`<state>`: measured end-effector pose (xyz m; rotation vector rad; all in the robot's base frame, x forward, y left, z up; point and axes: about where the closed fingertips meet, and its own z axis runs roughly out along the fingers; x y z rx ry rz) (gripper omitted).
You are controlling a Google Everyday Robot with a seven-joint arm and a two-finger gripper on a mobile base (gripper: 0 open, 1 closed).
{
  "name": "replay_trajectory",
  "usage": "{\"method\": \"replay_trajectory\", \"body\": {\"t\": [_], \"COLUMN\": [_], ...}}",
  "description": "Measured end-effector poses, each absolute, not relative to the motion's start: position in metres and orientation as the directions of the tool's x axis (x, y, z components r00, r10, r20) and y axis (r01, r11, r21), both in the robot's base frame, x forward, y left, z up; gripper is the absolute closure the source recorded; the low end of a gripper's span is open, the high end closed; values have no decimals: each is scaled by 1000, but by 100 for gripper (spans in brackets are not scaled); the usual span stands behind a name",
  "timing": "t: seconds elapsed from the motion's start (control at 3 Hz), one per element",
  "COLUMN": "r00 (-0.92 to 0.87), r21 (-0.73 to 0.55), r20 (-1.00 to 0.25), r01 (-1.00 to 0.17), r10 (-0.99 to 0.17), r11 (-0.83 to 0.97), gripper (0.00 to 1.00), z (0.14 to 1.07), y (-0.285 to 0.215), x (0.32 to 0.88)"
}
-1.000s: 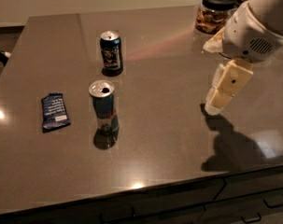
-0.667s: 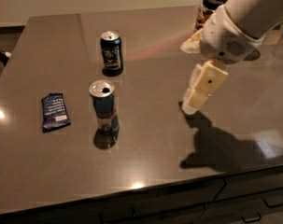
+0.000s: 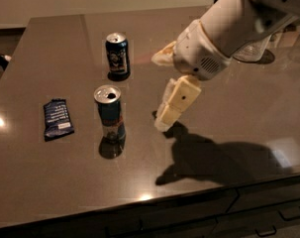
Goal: Knock redbull can over
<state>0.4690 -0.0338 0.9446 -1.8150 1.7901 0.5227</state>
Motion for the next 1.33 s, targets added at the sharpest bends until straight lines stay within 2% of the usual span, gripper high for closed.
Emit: {"method": "replay_trajectory", "body": {"t": [1.0,1.33], "r00": [118,122], "r21": [-69,-63], "r20": [-733,-749], "r01": [-993,-991], "r10": [-670,-651], "r11": [-99,-114], "gripper": [0,0], "z": [927,922], "y": [57,72], "x": [459,457]}}
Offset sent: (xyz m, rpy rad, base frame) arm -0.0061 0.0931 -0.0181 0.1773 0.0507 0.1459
